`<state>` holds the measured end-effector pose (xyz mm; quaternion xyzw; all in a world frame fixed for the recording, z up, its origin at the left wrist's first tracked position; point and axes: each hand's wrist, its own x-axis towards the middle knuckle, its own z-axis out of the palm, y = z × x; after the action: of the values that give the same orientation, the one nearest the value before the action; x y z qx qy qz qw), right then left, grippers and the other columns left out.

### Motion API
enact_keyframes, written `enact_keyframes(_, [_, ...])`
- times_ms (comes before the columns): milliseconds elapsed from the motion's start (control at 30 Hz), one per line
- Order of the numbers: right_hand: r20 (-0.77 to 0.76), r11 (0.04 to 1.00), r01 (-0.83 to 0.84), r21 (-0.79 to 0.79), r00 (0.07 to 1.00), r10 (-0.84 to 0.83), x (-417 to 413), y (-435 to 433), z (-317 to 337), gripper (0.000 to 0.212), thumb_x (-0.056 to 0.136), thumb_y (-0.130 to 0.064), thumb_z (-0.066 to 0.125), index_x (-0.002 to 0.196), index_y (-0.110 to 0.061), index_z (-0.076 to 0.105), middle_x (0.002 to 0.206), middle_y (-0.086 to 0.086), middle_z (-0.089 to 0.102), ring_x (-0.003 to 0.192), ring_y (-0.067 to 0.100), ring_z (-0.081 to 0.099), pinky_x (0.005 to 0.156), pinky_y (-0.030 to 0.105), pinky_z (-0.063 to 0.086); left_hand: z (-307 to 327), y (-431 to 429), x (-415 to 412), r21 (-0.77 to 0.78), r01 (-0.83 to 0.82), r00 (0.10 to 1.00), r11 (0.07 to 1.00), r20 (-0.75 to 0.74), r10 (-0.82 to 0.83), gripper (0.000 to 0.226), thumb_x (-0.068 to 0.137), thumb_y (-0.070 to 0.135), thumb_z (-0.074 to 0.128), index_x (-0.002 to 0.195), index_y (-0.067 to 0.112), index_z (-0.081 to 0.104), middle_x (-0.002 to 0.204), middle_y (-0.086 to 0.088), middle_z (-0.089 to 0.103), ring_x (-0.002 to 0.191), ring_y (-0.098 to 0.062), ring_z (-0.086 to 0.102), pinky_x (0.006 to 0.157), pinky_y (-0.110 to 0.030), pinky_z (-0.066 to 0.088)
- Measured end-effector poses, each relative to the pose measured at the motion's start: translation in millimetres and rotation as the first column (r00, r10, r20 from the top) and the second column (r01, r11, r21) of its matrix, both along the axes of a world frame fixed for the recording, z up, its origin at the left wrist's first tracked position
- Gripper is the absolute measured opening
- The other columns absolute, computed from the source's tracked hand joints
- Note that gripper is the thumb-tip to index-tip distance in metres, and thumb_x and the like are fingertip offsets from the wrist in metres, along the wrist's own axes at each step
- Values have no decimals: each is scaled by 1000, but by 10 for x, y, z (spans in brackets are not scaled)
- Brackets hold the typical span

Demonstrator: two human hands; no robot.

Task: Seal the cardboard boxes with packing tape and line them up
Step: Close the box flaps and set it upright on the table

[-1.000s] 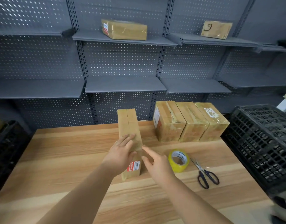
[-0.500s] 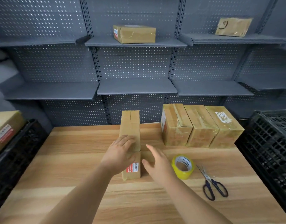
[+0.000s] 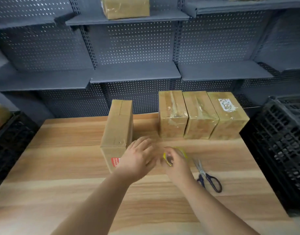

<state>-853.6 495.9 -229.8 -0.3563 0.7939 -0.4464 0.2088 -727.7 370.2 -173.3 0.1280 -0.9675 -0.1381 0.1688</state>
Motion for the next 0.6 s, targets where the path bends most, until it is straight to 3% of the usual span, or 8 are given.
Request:
enact_keyframes(67, [2, 995, 96, 41, 995, -96, -252, 372, -136, 27, 88, -22, 70, 115, -24, 65, 101, -10, 62, 94, 10, 61, 83, 29, 48, -259, 223, -217, 73, 9, 998, 997, 59, -13, 33, 86, 34, 56, 113, 19, 65, 124, -2, 62, 118, -28, 56, 95, -43, 49])
enact_keyframes(200, [-46, 949, 266, 171, 964, -261, -653, 1099, -406, 31, 83, -16, 72, 114, -14, 67, 106, -1, 61, 103, 20, 61, 92, 35, 48, -680, 606, -550, 167, 9, 980, 986, 196, -42, 43, 82, 42, 51, 120, 25, 63, 125, 2, 61, 115, -27, 58, 90, -42, 52])
enact_keyframes(333, [-90, 912, 262, 317, 965, -246, -848, 1526, -601, 23, 93, -27, 64, 115, -20, 66, 107, -7, 57, 99, 8, 56, 80, 15, 37, -908, 752, -830, 205, -80, 948, 975, 318, 11, 49, 83, 49, 45, 125, 28, 61, 136, 5, 56, 129, -26, 50, 97, -43, 48])
enact_keyframes(500, [-202, 865, 295, 406, 952, -230, -840, 1554, -874, 18, 86, -25, 66, 102, -17, 71, 101, -1, 65, 98, 22, 61, 80, 34, 49, -1043, 778, -1004, 174, -164, 896, 971, 438, 73, 58, 92, 39, 57, 146, 30, 39, 153, 12, 35, 143, -13, 27, 109, -32, 32])
enact_keyframes(600, [-219, 862, 273, 427, 956, -194, -833, 1446, -973, 20, 87, -29, 63, 103, -19, 70, 105, -2, 64, 100, 21, 59, 80, 34, 48, -1088, 773, -1100, 140, -219, 853, 966, 509, 119, 62, 94, 38, 54, 150, 31, 29, 156, 11, 28, 145, -12, 20, 113, -29, 24])
